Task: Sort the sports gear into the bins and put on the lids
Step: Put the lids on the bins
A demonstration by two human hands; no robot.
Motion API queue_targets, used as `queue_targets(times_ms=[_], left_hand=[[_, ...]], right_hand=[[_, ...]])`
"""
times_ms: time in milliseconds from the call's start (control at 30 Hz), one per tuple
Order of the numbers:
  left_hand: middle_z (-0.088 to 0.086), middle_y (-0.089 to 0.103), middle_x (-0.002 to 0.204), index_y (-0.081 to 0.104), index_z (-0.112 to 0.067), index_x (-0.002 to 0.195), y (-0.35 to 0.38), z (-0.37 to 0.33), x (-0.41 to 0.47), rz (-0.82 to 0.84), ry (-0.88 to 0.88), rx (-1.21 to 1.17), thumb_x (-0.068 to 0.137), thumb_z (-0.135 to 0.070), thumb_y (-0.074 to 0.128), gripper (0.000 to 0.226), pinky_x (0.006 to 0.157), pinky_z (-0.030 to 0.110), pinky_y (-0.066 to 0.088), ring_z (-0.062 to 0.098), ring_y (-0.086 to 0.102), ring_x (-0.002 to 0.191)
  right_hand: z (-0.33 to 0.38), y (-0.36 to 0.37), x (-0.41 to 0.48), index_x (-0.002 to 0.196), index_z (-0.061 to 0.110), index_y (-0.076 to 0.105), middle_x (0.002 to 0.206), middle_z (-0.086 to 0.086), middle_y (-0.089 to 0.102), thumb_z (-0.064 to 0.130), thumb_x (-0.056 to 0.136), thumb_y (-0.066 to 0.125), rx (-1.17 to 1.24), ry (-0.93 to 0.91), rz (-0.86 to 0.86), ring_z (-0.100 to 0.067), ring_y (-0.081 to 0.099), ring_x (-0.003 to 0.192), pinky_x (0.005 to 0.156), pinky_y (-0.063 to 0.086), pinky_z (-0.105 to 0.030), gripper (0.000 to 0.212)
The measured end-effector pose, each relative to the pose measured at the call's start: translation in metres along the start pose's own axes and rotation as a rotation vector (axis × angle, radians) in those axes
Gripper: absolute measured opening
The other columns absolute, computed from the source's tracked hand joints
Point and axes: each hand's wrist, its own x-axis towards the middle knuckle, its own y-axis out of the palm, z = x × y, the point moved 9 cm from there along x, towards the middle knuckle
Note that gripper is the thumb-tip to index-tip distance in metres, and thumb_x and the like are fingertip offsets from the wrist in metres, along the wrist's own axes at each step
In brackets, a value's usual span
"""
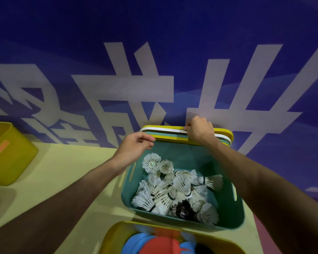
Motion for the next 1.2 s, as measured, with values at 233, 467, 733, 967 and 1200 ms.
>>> queue_targets(times_ms=[233,467,733,967,1200], left_hand=[[0.007,0.071,0.093,0.068,-0.021,0.088,-0.030,-0.014,-0.015,-0.104,0.025,-0.065,0.091,-0.002,0.054,0.024,0.085,0.029,0.051,0.015,0.066,0.085],[0.015,0.069,0.102,0.065,-0.014,0.101,-0.060,-0.042,-0.040,-0.182,0.060,-0.235,0.090,-0.004,0.057,0.017,0.078,0.026,0.051,0.015,0.067,0.080],[0.019,0.058,0.126,0.041,-0.011,0.132,-0.099,-0.040,-0.072,-0.182,-0.077,-0.668,0.095,-0.025,0.056,0.042,0.095,0.046,0.050,0.031,0.067,0.100],[0.023,0.054,0.126,0.033,-0.023,0.134,-0.136,-0.033,-0.110,-0.084,-0.136,-1.052,0.089,-0.044,0.060,0.056,0.089,0.049,0.053,0.035,0.064,0.106],[0.023,0.057,0.115,0.050,-0.002,0.096,-0.219,0.006,-0.163,-0.221,-0.138,-1.249,0.093,-0.002,0.050,0.003,0.081,0.046,0.055,0.036,0.060,0.110]], right_hand=[[0.015,-0.047,-0.019,0.104,0.010,0.066,0.095,-0.008,0.066,0.032,0.096,0.054,-0.038,-0.080,-0.152,-0.025,0.062,0.092,0.086,0.049,-0.039,0.026],[0.051,-0.114,-0.055,0.105,0.014,0.068,0.107,-0.006,0.067,0.022,0.096,0.054,0.028,-0.204,-0.329,-0.023,0.057,0.104,0.093,0.035,-0.039,0.018],[0.111,-0.141,-0.108,0.105,0.014,0.063,0.107,-0.006,0.064,0.023,0.096,0.052,0.086,-0.329,-0.420,-0.022,0.051,0.106,0.094,0.028,-0.039,0.017],[0.190,-0.139,-0.168,0.101,0.015,0.061,0.106,-0.001,0.058,0.021,0.096,0.051,0.095,-0.523,-0.429,-0.018,0.043,0.105,0.088,0.022,-0.031,0.013],[0.267,-0.095,-0.223,0.097,0.017,0.064,0.099,-0.002,0.058,0.019,0.092,0.057,0.111,-0.696,-0.359,-0.024,0.048,0.103,0.080,0.025,-0.032,0.009]])
